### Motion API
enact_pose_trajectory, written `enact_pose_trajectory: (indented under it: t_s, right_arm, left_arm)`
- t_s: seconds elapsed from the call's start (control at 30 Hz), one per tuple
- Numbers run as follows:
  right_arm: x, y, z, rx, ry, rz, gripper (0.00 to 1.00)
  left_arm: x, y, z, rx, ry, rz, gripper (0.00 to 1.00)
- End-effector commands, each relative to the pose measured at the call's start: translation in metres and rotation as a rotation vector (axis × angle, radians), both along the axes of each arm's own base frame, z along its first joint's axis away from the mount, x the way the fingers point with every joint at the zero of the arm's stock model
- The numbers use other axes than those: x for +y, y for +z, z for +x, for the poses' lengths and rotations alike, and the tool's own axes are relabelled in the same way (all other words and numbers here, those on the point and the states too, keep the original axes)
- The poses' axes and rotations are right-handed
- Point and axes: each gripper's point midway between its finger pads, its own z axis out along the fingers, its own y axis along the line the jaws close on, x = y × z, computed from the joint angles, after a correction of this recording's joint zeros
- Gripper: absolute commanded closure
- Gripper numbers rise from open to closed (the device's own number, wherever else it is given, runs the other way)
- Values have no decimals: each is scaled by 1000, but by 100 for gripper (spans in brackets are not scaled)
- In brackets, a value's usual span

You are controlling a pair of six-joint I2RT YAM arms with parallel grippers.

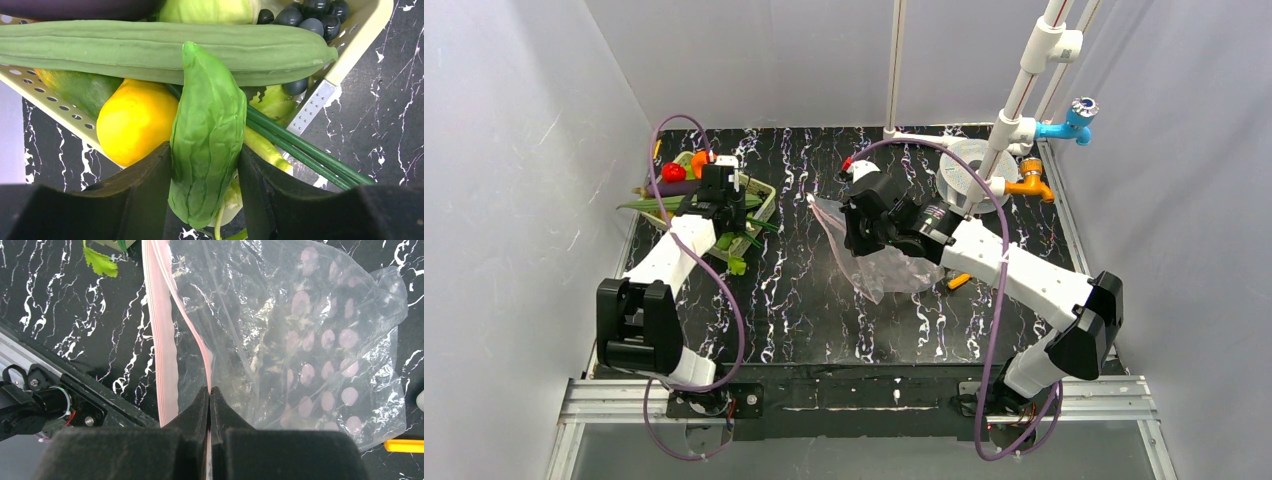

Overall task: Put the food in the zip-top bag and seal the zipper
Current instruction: Pick up the fake vegetable from the bin.

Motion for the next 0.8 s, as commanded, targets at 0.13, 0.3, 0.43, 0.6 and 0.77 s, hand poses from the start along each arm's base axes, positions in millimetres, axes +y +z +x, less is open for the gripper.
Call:
enact_pose_trajectory:
  t_s: [0.13, 0.3, 0.43, 0.6, 0.77]
  right_arm:
    - [2, 27, -2, -10, -4, 68, 99]
    - [1, 27, -3, -5, -7, 70, 99]
    - [4, 27, -2, 1, -4, 72, 99]
    - [5, 31, 1, -10, -8, 77, 99]
    - [5, 32, 6, -32, -8, 62, 99]
  left_arm:
    - [9, 42, -9, -131, 44, 3, 71]
    - [2, 73, -28, -206, 49, -71, 74]
    - [-7, 101, -41, -238, 65, -158, 77]
    - [-75, 136, -76, -238, -76, -558, 76]
    - [-155, 149, -131, -47, -310, -1025, 73]
